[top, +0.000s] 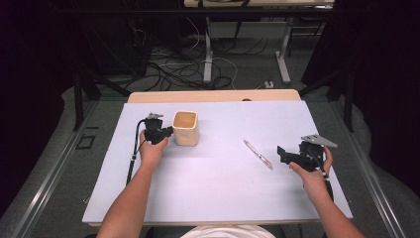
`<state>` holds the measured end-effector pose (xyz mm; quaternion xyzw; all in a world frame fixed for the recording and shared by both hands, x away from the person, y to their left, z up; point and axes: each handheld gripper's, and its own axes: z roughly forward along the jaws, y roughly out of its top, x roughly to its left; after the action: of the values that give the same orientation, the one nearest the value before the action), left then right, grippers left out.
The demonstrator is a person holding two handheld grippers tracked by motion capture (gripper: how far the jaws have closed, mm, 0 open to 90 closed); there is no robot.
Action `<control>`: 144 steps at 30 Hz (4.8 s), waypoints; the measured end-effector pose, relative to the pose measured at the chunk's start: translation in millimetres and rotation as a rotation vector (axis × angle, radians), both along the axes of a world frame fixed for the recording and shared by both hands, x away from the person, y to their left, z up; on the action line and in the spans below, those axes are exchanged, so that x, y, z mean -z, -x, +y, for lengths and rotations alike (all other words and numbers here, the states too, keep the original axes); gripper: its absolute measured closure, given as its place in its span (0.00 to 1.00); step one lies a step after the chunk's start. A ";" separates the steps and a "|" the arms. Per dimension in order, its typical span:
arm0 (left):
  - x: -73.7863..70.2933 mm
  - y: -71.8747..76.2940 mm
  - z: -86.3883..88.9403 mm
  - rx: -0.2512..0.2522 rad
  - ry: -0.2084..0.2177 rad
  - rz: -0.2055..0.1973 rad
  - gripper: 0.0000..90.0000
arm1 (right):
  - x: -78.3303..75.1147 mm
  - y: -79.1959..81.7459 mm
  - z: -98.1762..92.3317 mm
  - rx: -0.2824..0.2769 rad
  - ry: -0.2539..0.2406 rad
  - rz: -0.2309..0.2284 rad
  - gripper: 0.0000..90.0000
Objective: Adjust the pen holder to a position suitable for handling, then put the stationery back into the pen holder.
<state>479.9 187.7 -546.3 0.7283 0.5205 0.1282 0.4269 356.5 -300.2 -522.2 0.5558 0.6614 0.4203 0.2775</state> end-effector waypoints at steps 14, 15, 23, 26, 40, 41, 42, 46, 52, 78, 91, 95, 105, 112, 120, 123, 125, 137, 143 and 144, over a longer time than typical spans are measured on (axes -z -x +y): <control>0.1 3.3 -24.8 0.035 -0.002 0.004 1.00 | 0.0 -0.1 1.1 -0.001 -0.006 0.002 0.01; -0.3 4.0 -29.0 0.039 -0.003 0.008 1.00 | 0.1 -0.1 1.0 -0.001 -0.005 0.003 0.01; -0.5 6.4 -45.5 0.045 0.004 0.013 1.00 | 0.2 -0.1 1.1 -0.001 -0.004 0.004 0.01; -0.6 7.9 -53.0 0.053 0.007 0.018 1.00 | 0.2 -0.1 0.9 -0.004 -0.002 0.004 0.01; -2.3 14.8 -79.7 0.067 0.009 0.032 1.00 | 0.1 -0.1 1.1 -0.005 -0.003 0.002 0.02; -1.9 14.8 -81.0 0.069 0.010 0.029 1.00 | 0.2 -0.2 1.1 -0.004 -0.003 0.004 0.02; -2.0 15.1 -82.2 0.069 0.010 0.032 1.00 | 0.3 -0.5 0.5 -0.007 0.002 0.001 0.02; -1.4 15.4 -86.6 0.074 0.019 0.030 1.00 | 0.2 -0.2 1.0 -0.004 -0.002 0.004 0.02; -0.8 16.3 -91.5 0.081 0.023 0.030 1.00 | 0.3 -0.3 1.2 -0.003 -0.002 0.007 0.02; -20.6 25.3 -80.0 0.038 0.004 -0.007 0.76 | -1.6 0.6 2.2 -0.003 0.004 -0.010 0.02; -43.5 43.3 -75.7 0.046 -0.009 -0.100 0.54 | -4.3 1.8 4.3 -0.013 -0.005 -0.016 0.00; -49.4 49.2 -73.2 0.049 -0.020 -0.129 0.45 | -5.2 1.4 6.5 -0.019 -0.003 -0.021 0.00; -59.6 69.7 -56.1 -0.005 -0.015 -0.170 0.35 | -8.6 3.4 16.4 -0.036 -0.002 -0.014 0.00; -58.7 84.6 -41.4 0.027 -0.003 -0.167 0.16 | -12.0 4.0 22.3 -0.072 0.002 -0.028 0.00; -57.4 105.0 -32.8 0.088 -0.015 -0.200 0.00 | -14.2 4.3 26.1 -0.096 0.001 -0.030 0.00; -54.8 111.0 -29.0 0.097 0.007 -0.193 0.00 | -15.4 4.3 28.3 -0.102 -0.008 -0.023 0.00; -53.2 113.6 -26.7 0.093 0.021 -0.190 0.00 | -15.9 3.9 29.6 -0.110 -0.004 -0.033 0.00; -50.2 117.5 -19.6 0.082 0.029 -0.210 0.00 | -21.7 -1.9 42.2 -0.163 0.029 -0.032 0.02; -47.9 116.4 -16.9 0.074 0.024 -0.210 0.00 | -27.3 -9.3 50.0 -0.185 0.054 -0.012 0.04; -47.4 116.3 -16.7 0.073 0.030 -0.208 0.00 | -28.3 -11.1 51.6 -0.189 0.057 -0.004 0.05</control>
<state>363.6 171.0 -498.9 0.7229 0.4486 0.1795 0.4939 367.6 -248.5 -493.8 0.4823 0.7219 0.4267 0.2535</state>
